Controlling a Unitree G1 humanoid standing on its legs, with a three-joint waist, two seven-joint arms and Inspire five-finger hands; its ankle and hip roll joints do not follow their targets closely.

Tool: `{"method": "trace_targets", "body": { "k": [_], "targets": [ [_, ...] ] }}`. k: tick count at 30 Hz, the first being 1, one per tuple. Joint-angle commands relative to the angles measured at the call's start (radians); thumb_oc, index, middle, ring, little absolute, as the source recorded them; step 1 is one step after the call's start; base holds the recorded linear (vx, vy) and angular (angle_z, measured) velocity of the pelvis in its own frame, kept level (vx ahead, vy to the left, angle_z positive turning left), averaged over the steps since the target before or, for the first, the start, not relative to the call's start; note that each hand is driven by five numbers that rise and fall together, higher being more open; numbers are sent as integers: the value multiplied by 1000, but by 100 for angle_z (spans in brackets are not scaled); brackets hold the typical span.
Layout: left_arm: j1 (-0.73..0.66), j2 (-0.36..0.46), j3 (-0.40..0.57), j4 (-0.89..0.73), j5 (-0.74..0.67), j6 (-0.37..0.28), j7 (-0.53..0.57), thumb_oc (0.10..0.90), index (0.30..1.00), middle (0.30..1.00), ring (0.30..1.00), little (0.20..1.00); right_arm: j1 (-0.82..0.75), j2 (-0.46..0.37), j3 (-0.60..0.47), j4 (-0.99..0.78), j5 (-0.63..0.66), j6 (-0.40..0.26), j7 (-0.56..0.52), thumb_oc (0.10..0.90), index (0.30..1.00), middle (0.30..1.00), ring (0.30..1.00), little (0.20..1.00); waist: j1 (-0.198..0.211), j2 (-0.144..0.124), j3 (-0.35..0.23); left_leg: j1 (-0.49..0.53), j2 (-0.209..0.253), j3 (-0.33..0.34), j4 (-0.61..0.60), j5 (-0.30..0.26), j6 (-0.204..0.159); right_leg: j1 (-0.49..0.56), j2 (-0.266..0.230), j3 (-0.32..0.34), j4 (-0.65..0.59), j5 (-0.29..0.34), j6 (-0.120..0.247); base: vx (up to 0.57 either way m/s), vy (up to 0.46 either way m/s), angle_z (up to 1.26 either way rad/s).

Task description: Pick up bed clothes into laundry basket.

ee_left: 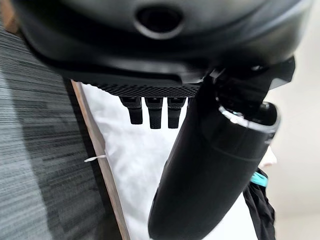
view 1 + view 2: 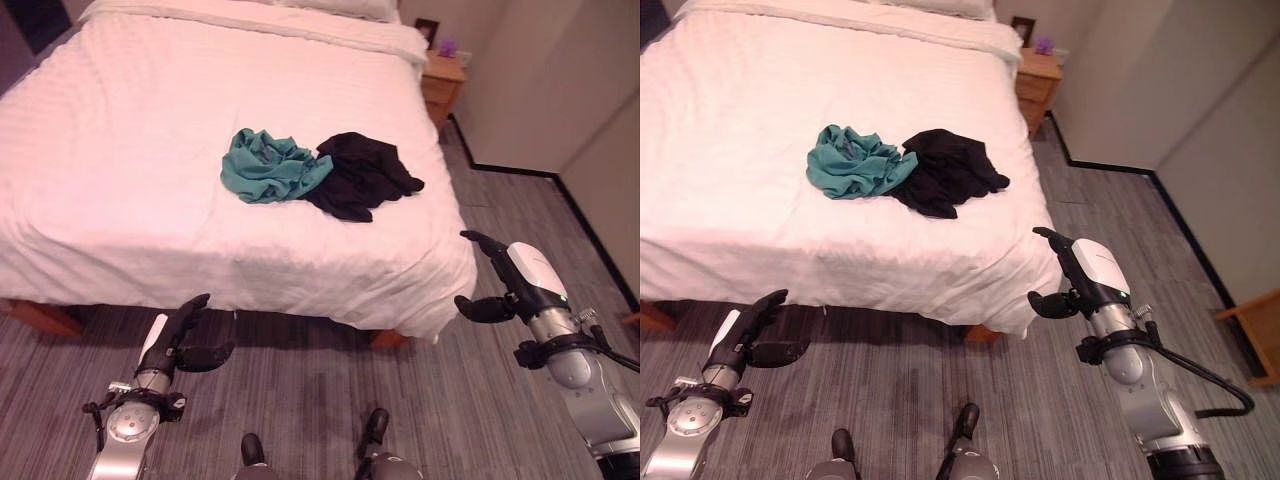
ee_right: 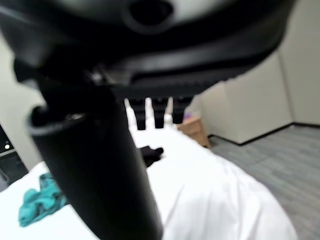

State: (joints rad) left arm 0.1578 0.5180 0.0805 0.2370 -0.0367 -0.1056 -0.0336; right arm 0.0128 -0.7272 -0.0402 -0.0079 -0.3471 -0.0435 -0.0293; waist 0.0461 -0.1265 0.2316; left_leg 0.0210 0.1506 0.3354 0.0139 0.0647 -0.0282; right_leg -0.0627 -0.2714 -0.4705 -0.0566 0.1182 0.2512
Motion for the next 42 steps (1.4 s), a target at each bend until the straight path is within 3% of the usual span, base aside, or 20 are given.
{"method": "trace_targets", "body": {
  "k": [1,3,6,8,9,11,14,15,16,17,19,22,26,29,30,31,33,37,38,42],
  "targets": [
    [26,55,51,-110,18,-84,-4,800,900,900,900,900,-105,-46,-96,-4,-15,-24,-71,800,900,900,900,900,21,6,-100,273,16,18,-101,-184,-69,-19,13,-88,-9,121,3,345,51,12],
    [53,34,65,-117,13,-85,-9,800,900,900,900,900,-90,-39,-100,-6,-17,-26,-73,800,900,900,900,900,18,23,-125,306,17,13,-87,-196,-78,10,7,-126,-11,121,-1,294,15,35],
    [66,16,66,-131,-23,-88,3,800,900,900,900,900,-128,-70,-89,25,-50,-19,-115,800,900,900,900,900,39,35,-104,147,116,-19,320,-169,-141,97,41,-161,-20,55,-69,221,-114,30],
    [71,8,68,-124,-37,-93,26,800,900,900,900,900,-169,-89,-82,45,-60,-12,-141,800,900,900,900,900,68,39,-85,54,158,-59,461,-129,-168,143,69,-149,-27,4,-83,69,-81,16],
    [67,5,67,-123,-38,-94,28,800,900,900,900,900,-179,-93,-77,53,-60,-13,-146,800,900,900,900,900,66,37,-79,37,162,-49,477,-116,-163,135,65,-176,-28,16,-98,71,50,-60],
    [85,2,65,-104,-46,-99,50,800,900,900,900,900,-268,-122,-32,87,-85,-5,-180,800,900,900,900,900,97,30,-66,-11,201,-61,384,-156,-151,163,73,-147,-30,-29,-81,175,173,-31],
    [99,-2,49,-70,-38,-100,68,800,900,900,900,900,-359,-143,24,151,-97,-4,-216,800,900,900,900,900,127,30,-67,-12,199,-68,243,-119,-150,167,69,-131,-31,-37,-63,124,231,-13],
    [108,-6,37,-18,-41,-99,92,800,900,900,900,900,-477,-146,105,229,-90,1,-248,800,900,900,900,900,170,40,-62,-35,194,-99,85,-11,-154,173,80,-126,-31,-47,-64,205,263,-15],
    [118,-7,29,3,-50,-97,95,800,900,900,900,900,-514,-149,134,266,-85,5,-250,800,900,900,900,900,197,46,-59,-54,195,-136,38,24,-159,184,91,-114,-31,-58,-64,137,263,-15],
    [117,-10,31,5,-51,-98,96,800,900,900,900,900,-526,-150,144,275,-84,2,-253,800,900,900,900,900,194,49,-58,-49,197,-135,29,30,-161,184,94,-113,-31,-59,-66,188,175,-15],
    [129,2,23,47,-72,-106,109,800,900,900,900,900,-696,-169,246,419,-27,6,-281,800,900,900,900,900,246,59,-40,-97,193,-193,-50,89,-174,220,116,-87,-31,-96,-67,184,187,-68],
    [167,17,25,68,-85,-99,101,800,900,900,900,900,-810,-173,335,545,-2,16,-273,800,900,900,900,900,275,68,-50,-91,199,-152,-78,115,-171,232,135,-88,-31,-114,-67,169,179,-14],
    [185,56,29,123,-85,-88,92,800,900,900,900,900,-921,-140,432,737,1,36,-261,800,900,900,900,900,304,25,-62,-67,164,-157,-90,91,-158,241,137,-68,-26,-103,-64,151,108,14],
    [187,80,33,143,-88,-81,92,800,900,900,900,900,-936,-107,452,805,-6,46,-263,800,900,900,900,900,318,0,-46,-47,145,-134,-85,74,-133,209,119,-57,68,-105,-50,103,104,-1],
    [197,92,40,174,-103,-76,95,800,900,900,900,900,-980,-96,474,835,-16,58,-253,800,900,900,900,900,321,-4,-32,-14,135,-115,-84,48,-108,145,71,-55,217,-80,1,77,179,-8],
    [190,100,28,189,-102,-70,103,800,900,900,900,900,-1027,-82,491,868,-14,63,-244,800,900,900,900,900,320,9,-7,-1,141,-109,-86,33,-89,48,21,-22,384,-16,11,75,174,-14],
    [179,101,12,197,-99,-68,101,800,900,900,900,900,-1035,-67,489,868,0,61,-251,800,900,900,900,900,318,7,7,-4,141,-112,-89,29,-87,4,15,-2,394,-4,11,16,20,-38],
    [109,130,-32,215,-107,-70,95,800,900,900,900,900,-1063,-105,495,870,39,77,-269,800,900,900,900,900,298,-3,45,-60,114,-202,-96,19,-100,-27,62,82,106,-28,7,108,-143,7],
    [101,138,-26,211,-105,-76,94,800,900,900,900,900,-1087,-95,496,864,43,77,-275,800,900,900,900,900,303,-9,46,-67,119,-207,-99,18,-105,-30,44,67,63,21,11,158,-154,97],
    [60,106,-48,268,-114,-79,92,800,900,900,900,900,-1079,-108,498,874,48,65,-292,800,900,900,900,900,314,-44,50,-110,92,-232,-101,26,-112,0,40,23,-27,46,8,74,-86,59]
  ]
}}
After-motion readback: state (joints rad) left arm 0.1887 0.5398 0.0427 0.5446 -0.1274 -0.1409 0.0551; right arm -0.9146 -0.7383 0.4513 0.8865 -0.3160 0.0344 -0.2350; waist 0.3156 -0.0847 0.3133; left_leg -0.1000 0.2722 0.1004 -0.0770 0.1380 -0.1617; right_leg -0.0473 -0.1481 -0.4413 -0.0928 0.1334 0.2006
